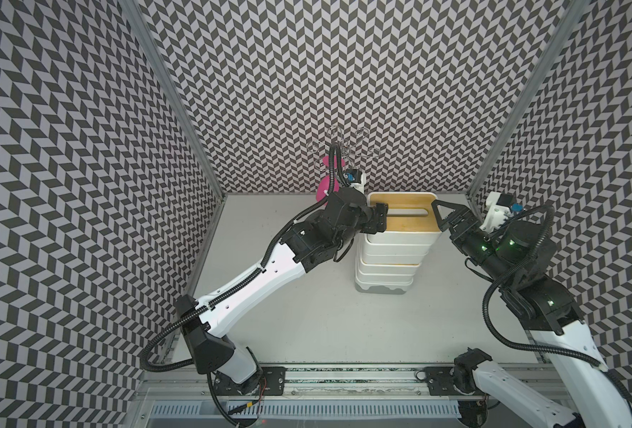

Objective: Stack the tissue boxes
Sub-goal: Place the tissue box at the tissue box.

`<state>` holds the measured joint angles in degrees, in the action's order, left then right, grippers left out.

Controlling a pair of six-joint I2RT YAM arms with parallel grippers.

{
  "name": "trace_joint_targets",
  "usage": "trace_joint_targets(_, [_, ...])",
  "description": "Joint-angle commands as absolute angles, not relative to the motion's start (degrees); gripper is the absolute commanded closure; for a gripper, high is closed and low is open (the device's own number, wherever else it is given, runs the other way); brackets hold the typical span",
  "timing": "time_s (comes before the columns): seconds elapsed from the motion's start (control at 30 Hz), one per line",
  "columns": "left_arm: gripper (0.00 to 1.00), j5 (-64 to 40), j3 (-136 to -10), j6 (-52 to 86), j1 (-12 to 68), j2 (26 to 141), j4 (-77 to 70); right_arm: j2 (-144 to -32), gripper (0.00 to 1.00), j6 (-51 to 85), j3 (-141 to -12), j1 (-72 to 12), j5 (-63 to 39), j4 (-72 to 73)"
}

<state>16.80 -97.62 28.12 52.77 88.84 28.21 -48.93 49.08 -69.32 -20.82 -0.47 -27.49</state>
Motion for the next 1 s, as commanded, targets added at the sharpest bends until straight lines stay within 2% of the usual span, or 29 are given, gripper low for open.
trace_joint_targets(0.0, [0.15,16.06,-99.43,27.97,53.65,87.44,26.65,-49.88,0.01,45.73,-70.9,-20.57,-2.0,-26.41])
trace_joint_targets(0.2, [0.14,13.19,-98.26,27.92,54.88,86.29,24.52,-51.15,0.01,43.89,-71.23,-20.56,-4.41,-25.85])
trace_joint_targets(0.7, [0.13,13.43,-98.61,28.06,56.72,86.12,24.36,-52.3,0.01,41.75,-71.52,-20.48,-7.09,-25.49])
trace_joint_targets(0.97, [0.1,17.91,-97.45,27.35,56.67,83.06,24.18,-51.08,0.01,39.16,-74.19,-20.48,-2.37,-28.12])
